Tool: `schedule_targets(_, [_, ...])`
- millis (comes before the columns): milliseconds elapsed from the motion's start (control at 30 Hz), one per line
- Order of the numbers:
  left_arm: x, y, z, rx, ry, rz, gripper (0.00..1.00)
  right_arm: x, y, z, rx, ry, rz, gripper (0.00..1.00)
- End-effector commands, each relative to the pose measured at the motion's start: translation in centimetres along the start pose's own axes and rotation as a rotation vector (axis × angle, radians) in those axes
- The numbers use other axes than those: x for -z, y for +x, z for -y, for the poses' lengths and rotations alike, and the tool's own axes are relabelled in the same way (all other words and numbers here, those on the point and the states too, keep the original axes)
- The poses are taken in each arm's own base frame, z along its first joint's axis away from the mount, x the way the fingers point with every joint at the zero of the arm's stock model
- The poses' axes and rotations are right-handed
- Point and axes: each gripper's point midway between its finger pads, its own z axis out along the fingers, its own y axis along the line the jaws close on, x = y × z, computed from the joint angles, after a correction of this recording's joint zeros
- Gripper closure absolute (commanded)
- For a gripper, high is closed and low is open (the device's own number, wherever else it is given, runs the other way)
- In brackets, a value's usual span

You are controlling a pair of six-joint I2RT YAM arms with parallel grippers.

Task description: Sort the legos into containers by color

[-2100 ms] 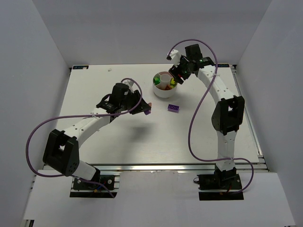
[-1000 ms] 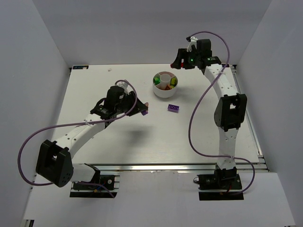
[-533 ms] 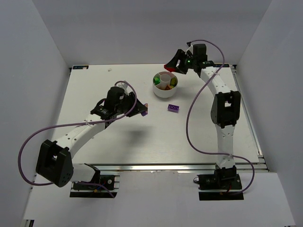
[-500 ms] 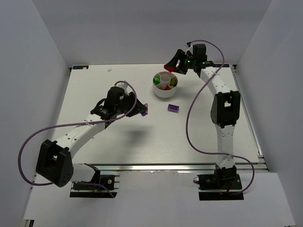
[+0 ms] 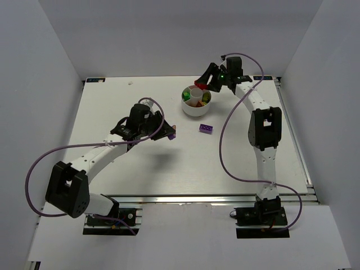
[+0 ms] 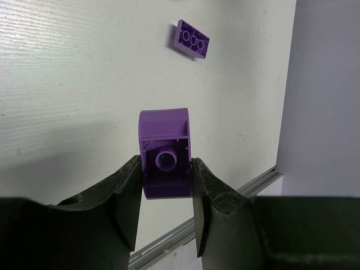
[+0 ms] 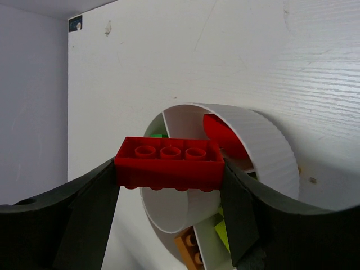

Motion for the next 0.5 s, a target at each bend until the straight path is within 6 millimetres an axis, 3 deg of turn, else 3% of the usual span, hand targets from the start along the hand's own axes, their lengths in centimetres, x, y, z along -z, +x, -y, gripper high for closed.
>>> schedule_targets(0, [0.15,-0.87,0.94,-0.02,0.022,0.014,0.95,-0.24,-1.03,-0.54,0.014,0.003,0.039,0.86])
schedule_targets(167, [-0.08,-0.74,0.87,-0.018,0.023,0.006,0.95,-0.57,-1.12,-0.79,0.02,0.006,0.046,0.81])
schedule_targets(467, [0.02,-0.74,0.75,-0.019,0.021,0.007,0.95,-1.04,-0.9,-0.71,0.03,0.018,0.048,0.58])
